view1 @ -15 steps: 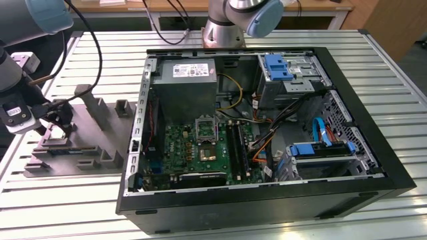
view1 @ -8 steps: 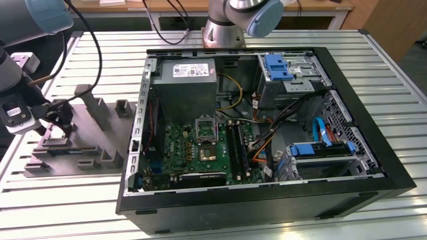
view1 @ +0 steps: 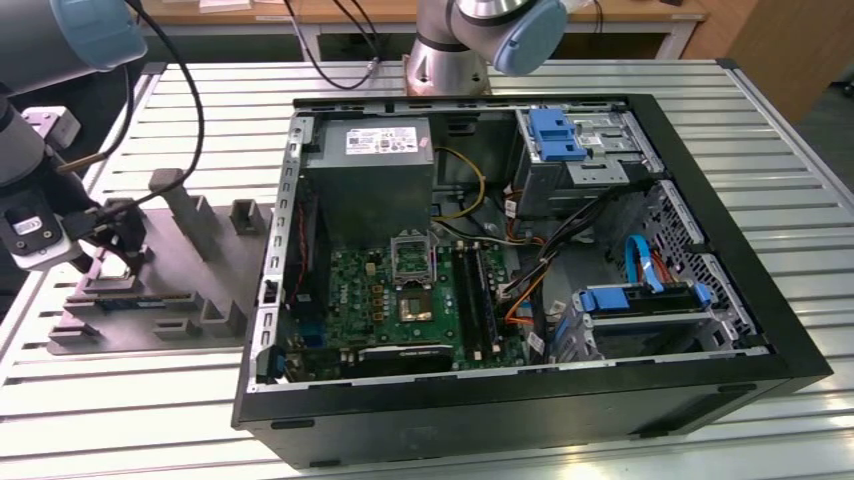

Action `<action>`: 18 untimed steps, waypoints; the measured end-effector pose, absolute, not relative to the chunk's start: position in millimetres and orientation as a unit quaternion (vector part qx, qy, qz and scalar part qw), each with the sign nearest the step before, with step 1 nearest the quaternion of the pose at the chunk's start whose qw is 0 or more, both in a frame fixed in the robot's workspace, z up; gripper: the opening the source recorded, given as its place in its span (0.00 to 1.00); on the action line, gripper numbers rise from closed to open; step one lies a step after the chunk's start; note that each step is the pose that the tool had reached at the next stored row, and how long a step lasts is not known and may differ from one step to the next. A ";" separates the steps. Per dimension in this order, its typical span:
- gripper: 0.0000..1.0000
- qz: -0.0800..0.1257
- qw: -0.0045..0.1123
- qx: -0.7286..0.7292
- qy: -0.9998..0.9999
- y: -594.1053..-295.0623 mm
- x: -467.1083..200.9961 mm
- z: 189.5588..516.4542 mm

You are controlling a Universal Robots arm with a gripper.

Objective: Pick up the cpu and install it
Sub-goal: 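Pick up the cpu and move it towards the insertion slot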

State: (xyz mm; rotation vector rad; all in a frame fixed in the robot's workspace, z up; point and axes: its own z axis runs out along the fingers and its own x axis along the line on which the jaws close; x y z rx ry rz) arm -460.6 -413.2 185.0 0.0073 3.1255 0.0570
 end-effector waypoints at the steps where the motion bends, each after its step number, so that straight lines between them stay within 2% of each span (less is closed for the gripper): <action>1: 0.65 0.018 0.008 0.002 1.000 -413.3 -460.6 184.7; 18: 0.65 0.016 0.008 0.005 1.000 -413.4 -456.8 182.9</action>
